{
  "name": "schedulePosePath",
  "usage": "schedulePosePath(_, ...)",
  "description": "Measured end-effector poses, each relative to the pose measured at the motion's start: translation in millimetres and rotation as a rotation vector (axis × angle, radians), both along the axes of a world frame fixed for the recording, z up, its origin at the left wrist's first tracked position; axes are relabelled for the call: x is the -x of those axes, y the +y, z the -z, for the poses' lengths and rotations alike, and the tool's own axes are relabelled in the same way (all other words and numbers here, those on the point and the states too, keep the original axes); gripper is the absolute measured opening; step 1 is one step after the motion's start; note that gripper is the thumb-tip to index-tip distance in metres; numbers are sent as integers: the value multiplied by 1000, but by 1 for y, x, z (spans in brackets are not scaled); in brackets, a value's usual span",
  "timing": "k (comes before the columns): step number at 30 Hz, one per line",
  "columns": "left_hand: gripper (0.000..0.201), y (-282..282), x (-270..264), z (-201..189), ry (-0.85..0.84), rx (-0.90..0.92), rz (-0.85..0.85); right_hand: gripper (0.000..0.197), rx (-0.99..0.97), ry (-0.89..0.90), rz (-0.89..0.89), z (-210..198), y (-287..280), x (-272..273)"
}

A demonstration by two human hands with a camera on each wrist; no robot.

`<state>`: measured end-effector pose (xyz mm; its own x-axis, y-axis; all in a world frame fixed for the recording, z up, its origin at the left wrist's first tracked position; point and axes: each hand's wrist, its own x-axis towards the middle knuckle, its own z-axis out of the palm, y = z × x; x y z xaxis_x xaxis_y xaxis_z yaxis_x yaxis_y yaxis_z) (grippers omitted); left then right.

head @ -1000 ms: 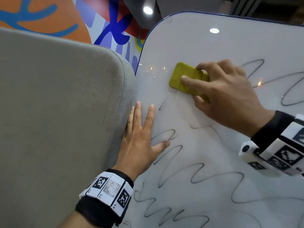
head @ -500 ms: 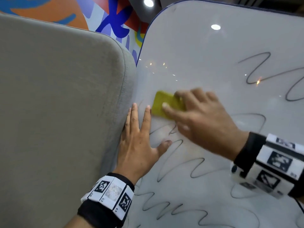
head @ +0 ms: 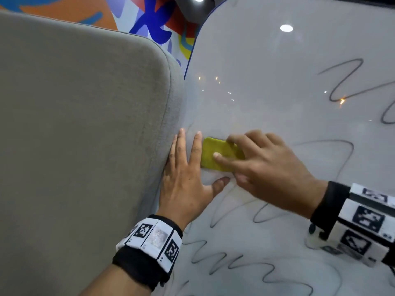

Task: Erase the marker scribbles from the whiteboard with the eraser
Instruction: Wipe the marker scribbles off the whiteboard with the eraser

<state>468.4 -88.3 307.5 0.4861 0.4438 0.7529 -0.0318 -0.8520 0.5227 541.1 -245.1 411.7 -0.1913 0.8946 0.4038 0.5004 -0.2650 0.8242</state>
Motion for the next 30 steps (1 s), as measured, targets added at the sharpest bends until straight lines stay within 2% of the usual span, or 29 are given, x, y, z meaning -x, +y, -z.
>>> schedulePosePath(2,111,0,1,0,22,-8,-1,50,-28,6,-14,-23,1,1)
schedulePosePath(5,110,1,0,1,28,-6,0,54,-204,31,9,-57,6,3)
schedulePosePath(8,110,0,-1,3,2,-6,-6,53,-226,36,20,-32,9,3)
schedulePosePath(11,109,-2,-2,5,-22,3,-3,48,-23,4,26,7,1,1)
schedulePosePath(14,110,-3,-2,6,-22,-5,2,46,13,-3,26,-14,-2,3)
schedulePosePath(16,113,-2,-4,9,-39,6,13,49,-84,2,36,-35,3,5)
schedulePosePath(18,116,-1,-6,11,-84,24,15,51,-170,16,45,-35,11,6)
schedulePosePath(20,118,-1,-8,14,-123,30,5,51,-154,19,32,-11,16,7)
schedulePosePath(23,118,0,-9,18,-137,14,-10,48,12,14,30,25,14,5)
schedulePosePath(26,121,1,-7,23,-106,-1,-9,46,56,-11,21,1,12,6)
schedulePosePath(30,122,-1,-6,29,-73,9,-8,49,-108,-6,36,-36,20,8)
